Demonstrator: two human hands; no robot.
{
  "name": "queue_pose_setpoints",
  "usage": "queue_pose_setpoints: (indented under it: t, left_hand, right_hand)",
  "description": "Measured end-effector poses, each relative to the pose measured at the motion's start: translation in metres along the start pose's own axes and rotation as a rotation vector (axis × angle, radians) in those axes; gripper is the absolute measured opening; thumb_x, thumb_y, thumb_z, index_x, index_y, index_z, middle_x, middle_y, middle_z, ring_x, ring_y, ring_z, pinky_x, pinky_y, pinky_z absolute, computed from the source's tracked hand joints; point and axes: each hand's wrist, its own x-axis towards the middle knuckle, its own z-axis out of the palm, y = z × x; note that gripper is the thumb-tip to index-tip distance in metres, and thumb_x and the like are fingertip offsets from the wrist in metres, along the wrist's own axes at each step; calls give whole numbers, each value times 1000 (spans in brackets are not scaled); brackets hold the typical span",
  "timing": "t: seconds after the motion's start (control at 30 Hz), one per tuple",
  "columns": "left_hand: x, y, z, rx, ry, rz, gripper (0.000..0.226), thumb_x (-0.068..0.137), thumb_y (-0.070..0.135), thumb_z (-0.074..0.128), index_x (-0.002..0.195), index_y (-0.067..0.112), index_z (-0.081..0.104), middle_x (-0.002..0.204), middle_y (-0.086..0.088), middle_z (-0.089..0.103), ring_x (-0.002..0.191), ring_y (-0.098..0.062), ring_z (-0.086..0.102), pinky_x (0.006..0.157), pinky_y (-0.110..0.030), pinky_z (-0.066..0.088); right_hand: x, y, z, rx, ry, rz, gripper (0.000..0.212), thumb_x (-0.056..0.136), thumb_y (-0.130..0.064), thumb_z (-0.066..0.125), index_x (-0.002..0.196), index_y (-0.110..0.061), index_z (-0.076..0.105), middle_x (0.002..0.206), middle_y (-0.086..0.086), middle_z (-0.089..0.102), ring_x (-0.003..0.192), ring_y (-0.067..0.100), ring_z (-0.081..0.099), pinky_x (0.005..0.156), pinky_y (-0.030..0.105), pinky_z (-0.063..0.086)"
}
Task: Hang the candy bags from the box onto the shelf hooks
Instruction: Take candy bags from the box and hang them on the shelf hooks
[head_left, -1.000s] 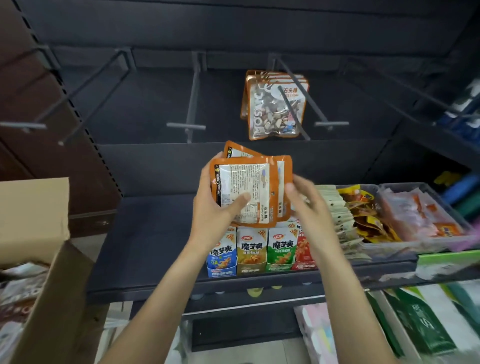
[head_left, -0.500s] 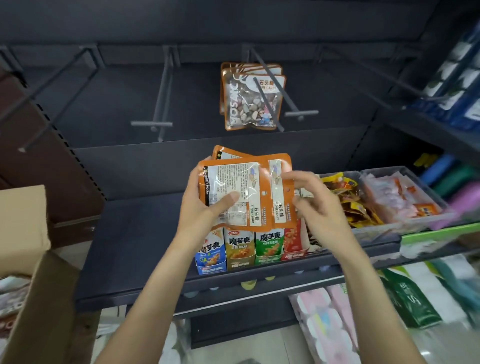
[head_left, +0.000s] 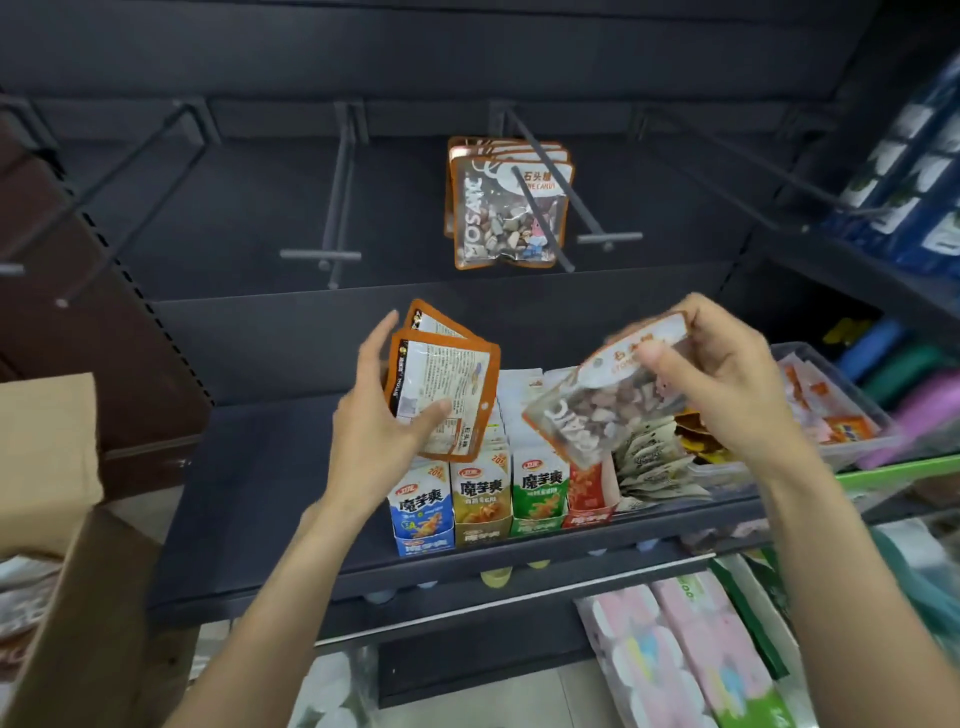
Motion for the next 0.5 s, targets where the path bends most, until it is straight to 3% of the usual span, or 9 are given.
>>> queue_pose_setpoints:
  t: [0.1, 0.2, 0.27, 0.4, 0.5]
  left_hand:
    - [-7, 13, -2, 143, -77, 199, 102, 77, 19, 79, 132, 70, 10, 119, 35, 50, 109, 8, 56, 89, -28, 52]
    - [-14, 26, 2, 277, -137, 461, 96, 79, 21, 78, 137, 63, 15, 128, 30, 37, 113, 9, 45, 79, -21, 49]
    - [-17, 30, 5, 303, -144, 553, 88, 80, 22, 77, 139, 55, 21, 133, 21, 36, 111, 8, 44, 73, -8, 45]
    - [-13, 29, 8, 315, -125, 581, 75, 82, 22, 76, 139, 45, 34, 134, 15, 39, 110, 7, 45, 75, -2, 42]
    - [-4, 26, 10, 305, -127, 508, 74, 82, 21, 75, 142, 40, 36, 132, 20, 40, 113, 13, 38, 81, 6, 34]
  right_hand:
    - [1, -3, 14, 38, 184, 76, 8, 88, -27, 62, 86, -22, 57, 79, -12, 70, 73, 2, 66, 62, 18, 52]
    - [10, -5, 30, 40, 378, 74, 11, 93, -18, 63, 87, -26, 59, 78, -10, 70, 73, 5, 65, 63, 24, 53]
    - [17, -7, 37, 26, 451, 77, 11, 93, -19, 63, 87, -27, 59, 81, -9, 69, 75, 4, 65, 65, 24, 52]
    - [30, -7, 45, -41, 495, 86, 5, 93, -21, 63, 91, -18, 60, 82, -8, 68, 71, -1, 64, 61, 16, 49]
    - [36, -5, 48, -127, 505, 82, 8, 93, -21, 63, 95, -14, 58, 76, -13, 64, 64, -8, 59, 58, 8, 42]
